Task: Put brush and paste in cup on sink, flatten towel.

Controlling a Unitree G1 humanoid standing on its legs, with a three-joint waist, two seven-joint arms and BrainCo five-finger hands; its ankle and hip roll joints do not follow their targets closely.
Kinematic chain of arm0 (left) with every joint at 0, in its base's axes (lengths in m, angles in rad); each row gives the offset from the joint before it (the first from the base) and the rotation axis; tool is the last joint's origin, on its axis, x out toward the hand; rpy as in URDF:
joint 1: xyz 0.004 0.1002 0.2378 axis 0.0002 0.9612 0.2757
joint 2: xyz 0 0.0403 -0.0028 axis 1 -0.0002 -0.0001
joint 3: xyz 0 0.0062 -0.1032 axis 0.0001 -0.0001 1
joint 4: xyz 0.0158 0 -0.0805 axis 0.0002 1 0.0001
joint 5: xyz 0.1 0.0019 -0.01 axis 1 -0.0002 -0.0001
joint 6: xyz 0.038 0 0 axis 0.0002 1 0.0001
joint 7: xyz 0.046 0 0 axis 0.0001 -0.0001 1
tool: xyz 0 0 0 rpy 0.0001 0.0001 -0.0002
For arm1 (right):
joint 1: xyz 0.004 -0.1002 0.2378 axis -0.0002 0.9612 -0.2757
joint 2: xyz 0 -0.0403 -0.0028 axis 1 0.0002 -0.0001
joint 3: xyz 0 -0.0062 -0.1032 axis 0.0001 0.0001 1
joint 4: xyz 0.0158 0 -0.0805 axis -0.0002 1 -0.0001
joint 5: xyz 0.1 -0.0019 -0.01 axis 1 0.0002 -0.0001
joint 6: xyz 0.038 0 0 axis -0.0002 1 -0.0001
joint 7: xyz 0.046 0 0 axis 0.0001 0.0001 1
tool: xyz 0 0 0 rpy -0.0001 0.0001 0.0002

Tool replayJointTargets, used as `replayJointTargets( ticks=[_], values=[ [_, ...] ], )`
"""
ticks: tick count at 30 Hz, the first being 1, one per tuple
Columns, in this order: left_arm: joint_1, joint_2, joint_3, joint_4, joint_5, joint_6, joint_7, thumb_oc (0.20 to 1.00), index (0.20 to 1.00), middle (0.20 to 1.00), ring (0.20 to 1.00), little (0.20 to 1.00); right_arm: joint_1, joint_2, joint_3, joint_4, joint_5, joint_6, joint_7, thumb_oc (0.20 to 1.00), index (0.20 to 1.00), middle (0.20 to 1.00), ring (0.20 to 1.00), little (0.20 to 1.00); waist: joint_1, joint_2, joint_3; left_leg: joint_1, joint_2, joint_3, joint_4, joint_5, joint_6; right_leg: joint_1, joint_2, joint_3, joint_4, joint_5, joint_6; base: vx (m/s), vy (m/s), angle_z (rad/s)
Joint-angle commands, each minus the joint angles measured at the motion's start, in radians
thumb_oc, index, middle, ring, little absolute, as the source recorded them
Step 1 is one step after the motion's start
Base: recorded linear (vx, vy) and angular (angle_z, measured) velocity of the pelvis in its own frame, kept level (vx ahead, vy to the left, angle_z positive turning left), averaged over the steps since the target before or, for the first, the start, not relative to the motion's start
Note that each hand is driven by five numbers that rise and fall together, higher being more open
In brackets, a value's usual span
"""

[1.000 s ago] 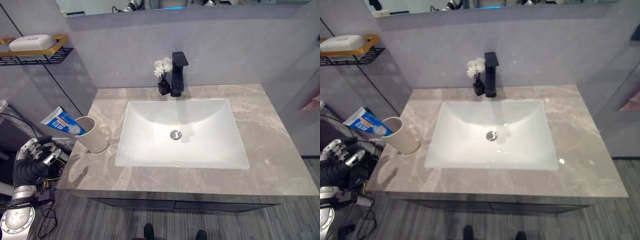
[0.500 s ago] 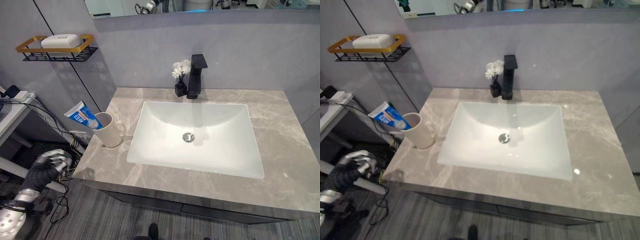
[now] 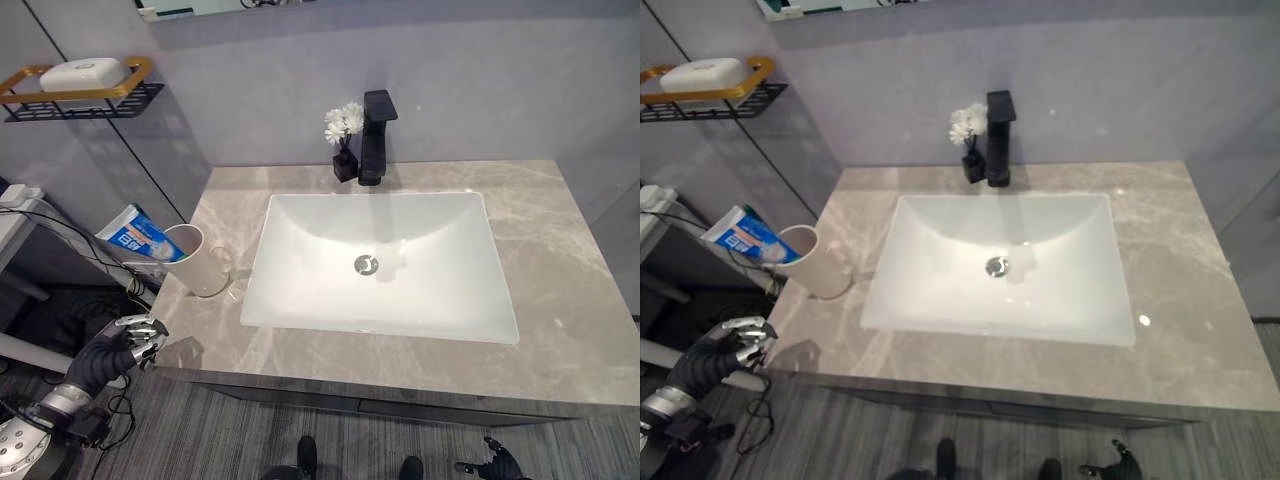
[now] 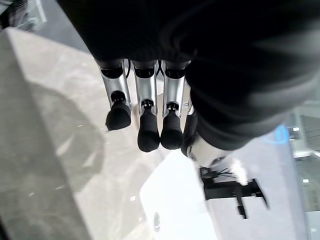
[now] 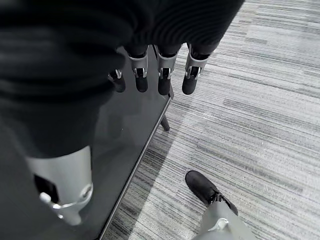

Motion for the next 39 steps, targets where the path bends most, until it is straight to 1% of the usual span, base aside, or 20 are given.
replayJointTargets(
  ticks=[1,4,9,18,23,27,32,35,38,39],
  values=[
    [-0.050,0.010,0.019,0.008,-0.041,-0.037,0.000,0.200,0.200,0.200,0.200,0.200,-0.031,-0.037,0.056,-0.045,-0.004,-0.028,-0.013,1.000,1.000,1.000,1.000,1.000,-0.009,-0.024,0.021,-0.027,0.073,0.010,0.004,0.041,-0.056,-0.027,-0.066,0.011,-0.002,0.144,0.060,0.00,0.000,0.00],
    [-0.059,0.002,0.008,0.012,-0.035,-0.039,0.002,0.200,0.200,0.200,0.200,0.200,-0.036,-0.037,0.059,-0.043,-0.002,-0.031,-0.014,1.000,1.000,1.000,1.000,1.000,-0.012,-0.024,0.027,-0.033,0.072,0.013,0.004,0.040,-0.054,-0.038,-0.067,0.015,-0.002,0.146,0.061,0.00,0.000,0.00],
    [-0.096,-0.018,-0.012,0.031,-0.015,-0.051,0.024,0.200,0.200,0.200,0.200,0.200,-0.029,-0.046,0.075,-0.097,-0.004,-0.034,-0.015,1.000,1.000,1.000,1.000,1.000,-0.021,-0.034,0.043,-0.044,0.069,0.021,0.004,0.035,-0.051,-0.059,-0.071,0.028,-0.002,0.152,0.063,0.01,0.015,-0.05],
    [-0.138,-0.026,-0.029,0.050,-0.003,-0.057,0.035,0.200,0.200,0.200,0.200,0.200,-0.046,-0.041,0.080,-0.065,0.003,-0.028,-0.018,1.000,1.000,1.000,1.000,1.000,-0.021,-0.049,0.051,-0.059,0.067,0.017,0.004,0.033,-0.048,-0.067,-0.071,0.022,-0.002,0.155,0.064,0.01,0.001,-0.02],
    [-0.175,-0.046,-0.019,0.079,0.031,-0.073,0.075,0.200,0.200,0.200,0.200,0.200,-0.063,-0.038,0.081,-0.062,0.025,-0.026,-0.022,1.000,1.000,1.000,1.000,1.000,-0.016,-0.075,0.073,-0.079,0.067,0.015,0.004,0.033,-0.044,-0.085,-0.067,0.025,-0.002,0.160,0.066,0.00,0.004,0.01],
    [-0.222,-0.041,-0.028,0.082,0.055,-0.079,0.092,0.200,0.200,0.200,0.200,0.200,-0.077,-0.033,0.091,-0.058,0.036,-0.024,-0.015,1.000,1.000,1.000,1.000,1.000,-0.008,-0.091,0.081,-0.096,0.067,0.008,0.004,0.032,-0.042,-0.094,-0.066,0.019,-0.002,0.164,0.066,0.01,0.000,0.01],
    [-0.275,-0.042,-0.076,0.079,0.070,-0.077,0.094,0.200,0.200,0.200,0.200,0.200,-0.088,-0.035,0.114,-0.045,0.026,-0.016,-0.011,1.000,1.000,1.000,1.000,1.000,-0.004,-0.088,0.081,-0.103,0.061,-0.004,0.004,0.028,-0.040,-0.094,-0.070,0.014,-0.002,0.166,0.069,0.03,-0.002,0.10],
    [-0.278,-0.045,-0.083,0.080,0.070,-0.075,0.096,0.200,0.200,0.200,0.200,0.200,-0.087,-0.036,0.113,-0.046,0.026,-0.015,-0.012,1.000,1.000,1.000,1.000,1.000,-0.005,-0.086,0.081,-0.102,0.061,-0.005,0.004,0.028,-0.040,-0.093,-0.071,0.014,-0.002,0.166,0.069,0.03,0.004,0.00],
    [-0.310,-0.041,-0.135,0.066,0.071,-0.070,0.086,0.200,0.200,0.200,0.200,0.200,-0.113,-0.045,0.120,-0.028,0.031,-0.009,-0.014,1.000,1.000,1.000,1.000,1.000,-0.003,-0.069,0.077,-0.100,0.049,-0.012,0.004,0.022,-0.035,-0.082,-0.079,0.008,-0.002,0.167,0.069,0.06,0.018,0.01],
    [-0.312,-0.041,-0.136,0.067,0.072,-0.070,0.086,0.200,0.200,0.200,0.200,0.200,-0.113,-0.045,0.119,-0.028,0.031,-0.010,-0.014,1.000,1.000,1.000,1.000,1.000,-0.002,-0.069,0.078,-0.101,0.049,-0.013,0.004,0.022,-0.035,-0.082,-0.079,0.007,-0.002,0.167,0.070,0.04,0.010,0.03]
  ],
)
